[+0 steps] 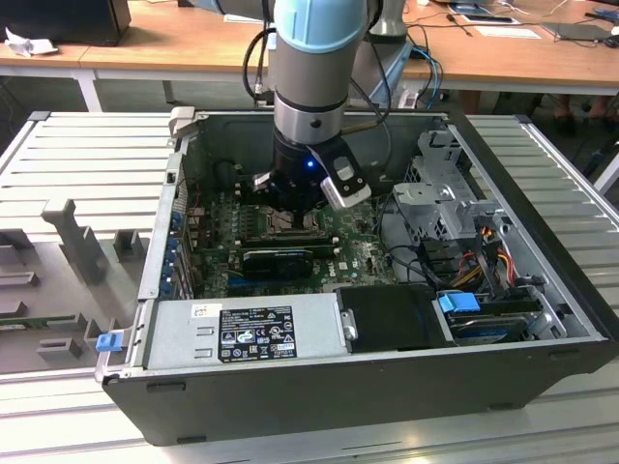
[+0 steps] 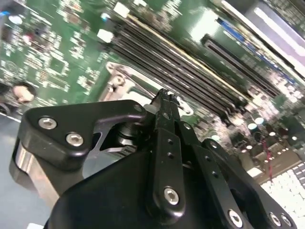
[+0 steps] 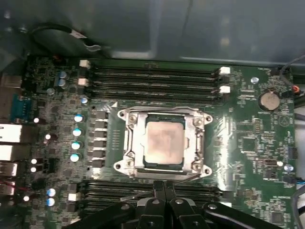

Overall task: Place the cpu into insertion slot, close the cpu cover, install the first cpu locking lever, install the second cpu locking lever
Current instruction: 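Install the second cpu locking lever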

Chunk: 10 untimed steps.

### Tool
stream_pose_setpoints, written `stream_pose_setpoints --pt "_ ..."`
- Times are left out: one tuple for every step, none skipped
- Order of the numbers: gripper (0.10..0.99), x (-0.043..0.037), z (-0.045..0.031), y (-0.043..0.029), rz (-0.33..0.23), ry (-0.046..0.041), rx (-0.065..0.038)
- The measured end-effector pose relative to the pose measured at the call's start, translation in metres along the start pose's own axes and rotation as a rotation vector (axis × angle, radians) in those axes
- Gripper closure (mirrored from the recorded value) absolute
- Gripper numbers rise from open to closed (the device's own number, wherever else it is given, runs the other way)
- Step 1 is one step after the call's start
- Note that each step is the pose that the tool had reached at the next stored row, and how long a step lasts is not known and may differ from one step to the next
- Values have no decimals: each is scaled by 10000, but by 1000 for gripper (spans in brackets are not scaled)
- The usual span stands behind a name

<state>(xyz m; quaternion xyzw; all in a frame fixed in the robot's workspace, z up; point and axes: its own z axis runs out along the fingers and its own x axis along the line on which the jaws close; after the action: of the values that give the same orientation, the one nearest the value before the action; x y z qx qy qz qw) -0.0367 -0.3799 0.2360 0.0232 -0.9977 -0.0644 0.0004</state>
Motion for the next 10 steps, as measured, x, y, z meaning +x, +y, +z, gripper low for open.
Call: stream_pose_setpoints --pt "980 60 5 -1 -4 1 -5" --pt "980 80 15 -3 -9 -1 -11" --pt "980 96 38 -8 -30 3 -21" --pt "980 101 54 -10 -42 4 -27" --pt "980 105 70 -12 -57 5 -34" --pt "980 109 101 -16 -88 10 -41" --pt "980 112 136 -20 -121 14 -51" --pt "980 117 176 -25 -166 19 -66" --pt "980 120 197 -27 -191 22 -73" --pt "980 125 220 -30 -222 25 -81"
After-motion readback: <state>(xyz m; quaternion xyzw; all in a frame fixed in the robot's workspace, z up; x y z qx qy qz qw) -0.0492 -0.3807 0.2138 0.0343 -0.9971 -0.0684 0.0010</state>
